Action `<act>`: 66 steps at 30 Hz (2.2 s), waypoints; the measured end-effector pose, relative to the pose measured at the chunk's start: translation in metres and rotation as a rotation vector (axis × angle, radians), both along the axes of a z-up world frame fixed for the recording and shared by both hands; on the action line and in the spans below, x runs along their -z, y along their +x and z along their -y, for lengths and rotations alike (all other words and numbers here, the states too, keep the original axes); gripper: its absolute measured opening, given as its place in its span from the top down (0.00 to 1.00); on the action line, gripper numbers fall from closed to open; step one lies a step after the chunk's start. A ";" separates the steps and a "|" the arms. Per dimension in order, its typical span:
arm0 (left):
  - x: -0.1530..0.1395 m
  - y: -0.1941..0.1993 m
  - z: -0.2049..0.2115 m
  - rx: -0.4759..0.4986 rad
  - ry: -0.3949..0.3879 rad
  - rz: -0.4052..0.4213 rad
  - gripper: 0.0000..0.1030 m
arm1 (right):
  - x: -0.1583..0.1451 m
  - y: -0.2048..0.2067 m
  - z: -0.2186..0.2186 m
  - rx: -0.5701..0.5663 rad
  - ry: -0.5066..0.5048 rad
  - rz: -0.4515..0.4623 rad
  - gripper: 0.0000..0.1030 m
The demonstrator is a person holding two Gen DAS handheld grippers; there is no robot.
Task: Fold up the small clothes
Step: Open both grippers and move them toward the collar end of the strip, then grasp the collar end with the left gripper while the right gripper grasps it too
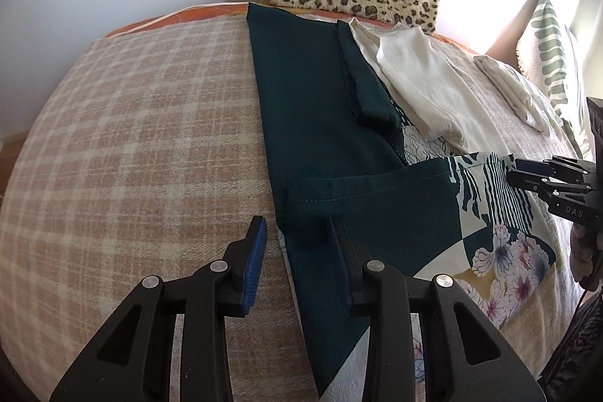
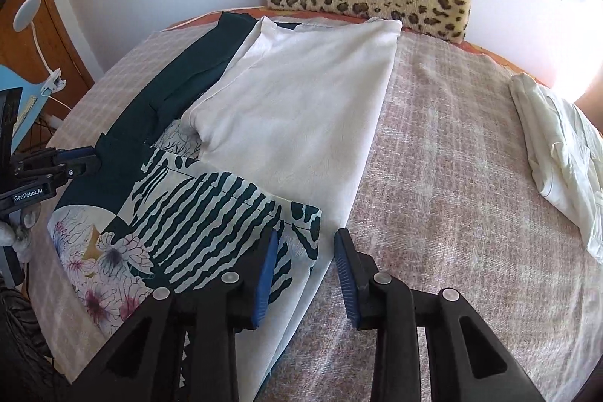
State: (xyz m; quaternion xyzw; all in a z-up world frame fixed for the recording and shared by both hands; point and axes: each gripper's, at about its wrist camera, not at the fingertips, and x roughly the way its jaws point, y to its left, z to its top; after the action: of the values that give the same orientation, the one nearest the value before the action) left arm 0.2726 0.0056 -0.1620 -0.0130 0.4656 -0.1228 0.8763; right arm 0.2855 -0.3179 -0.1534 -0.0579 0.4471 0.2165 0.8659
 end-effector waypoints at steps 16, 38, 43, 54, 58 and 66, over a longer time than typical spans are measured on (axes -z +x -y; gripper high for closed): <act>-0.018 0.055 -0.029 -0.038 -0.258 -0.009 0.41 | -0.007 0.035 0.037 0.026 0.208 -0.039 0.47; 0.012 0.219 -0.043 -0.012 -0.326 -0.040 0.41 | 0.032 0.218 0.051 -0.032 0.405 -0.136 0.60; 0.013 0.247 -0.036 0.010 -0.326 -0.018 0.43 | 0.032 0.253 0.050 0.004 0.449 -0.132 0.63; 0.014 0.293 -0.025 0.011 -0.348 -0.025 0.44 | 0.029 0.298 0.032 0.025 0.466 -0.126 0.69; 0.016 0.299 -0.025 0.005 -0.349 -0.029 0.77 | 0.029 0.303 0.025 0.020 0.455 -0.133 0.81; 0.009 0.299 -0.020 0.016 -0.334 -0.004 0.98 | 0.012 0.308 0.007 -0.006 0.424 -0.101 0.99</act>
State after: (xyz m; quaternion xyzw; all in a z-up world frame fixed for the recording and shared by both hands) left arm 0.5713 0.0256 -0.1712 -0.1550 0.4406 -0.2056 0.8600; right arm 0.5932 -0.3252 -0.1649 0.1350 0.4344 0.3110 0.8345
